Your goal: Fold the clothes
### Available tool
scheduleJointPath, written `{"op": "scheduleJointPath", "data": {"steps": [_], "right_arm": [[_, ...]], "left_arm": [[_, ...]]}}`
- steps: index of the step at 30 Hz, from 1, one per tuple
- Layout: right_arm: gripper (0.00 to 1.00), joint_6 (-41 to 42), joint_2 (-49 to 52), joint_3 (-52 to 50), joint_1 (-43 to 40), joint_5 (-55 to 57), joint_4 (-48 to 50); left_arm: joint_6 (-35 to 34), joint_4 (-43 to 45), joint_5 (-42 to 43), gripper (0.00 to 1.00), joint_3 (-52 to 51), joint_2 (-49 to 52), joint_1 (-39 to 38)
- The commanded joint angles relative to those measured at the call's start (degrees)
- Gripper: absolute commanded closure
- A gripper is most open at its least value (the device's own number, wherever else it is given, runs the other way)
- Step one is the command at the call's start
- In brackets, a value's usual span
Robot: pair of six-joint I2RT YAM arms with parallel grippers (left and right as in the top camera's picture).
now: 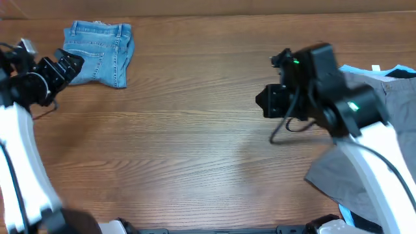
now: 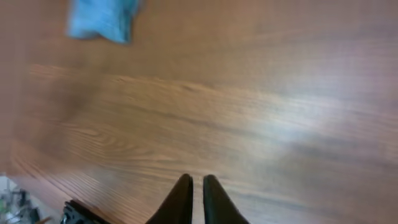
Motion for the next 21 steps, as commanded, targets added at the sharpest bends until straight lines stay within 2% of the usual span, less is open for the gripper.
{"op": "scheduleJointPath", "data": {"steps": [1, 3, 5, 8, 9, 10, 11, 15, 21], "right_arm": [[0.89, -0.4, -7.3, 0.6, 0.2, 2.1, 0.7], [0.87, -0.4, -11.9, 0.7, 0.2, 5.4, 0.7], [0.78, -0.4, -16.4, 0.9, 0.2, 10.1, 0.6], [0.58, -0.4, -22.9, 0.9, 0.2, 19.5, 0.5], [0.44, -0.4, -24.8, 0.9, 0.2, 21.8, 0.5], [0.25, -0.4, -26.6, 0.9, 0.2, 23.3, 0.5], [0.0, -0.4, -28.4, 0.9, 0.2, 24.0, 0.6], [0.0, -0.4, -32.2, 0.9, 0.2, 23.9, 0.1], [0.0, -0.4, -32.9, 0.8, 0.2, 23.9, -4.4]], "left_arm": [[7.8, -4.5, -5.2, 0.0, 0.8, -9.5, -3.1], [8.9, -8.8, -10.2, 0.0, 0.8, -15.2, -5.6], [8.9, -12.9, -16.4, 0.0, 0.8, -20.1, -8.5], [8.2, -18.1, -25.1, 0.0, 0.8, -25.9, -12.2], [7.7, -19.5, -27.1, 0.0, 0.8, -27.6, -13.0], [7.2, -20.8, -28.4, 0.0, 0.8, -29.1, -13.5], [6.9, -21.7, -29.0, 0.0, 0.8, -30.4, -13.7], [6.9, -23.9, -29.0, 0.0, 0.8, -33.0, -13.7], [6.9, -25.3, -29.0, 0.0, 0.7, -33.1, -13.7]]}}
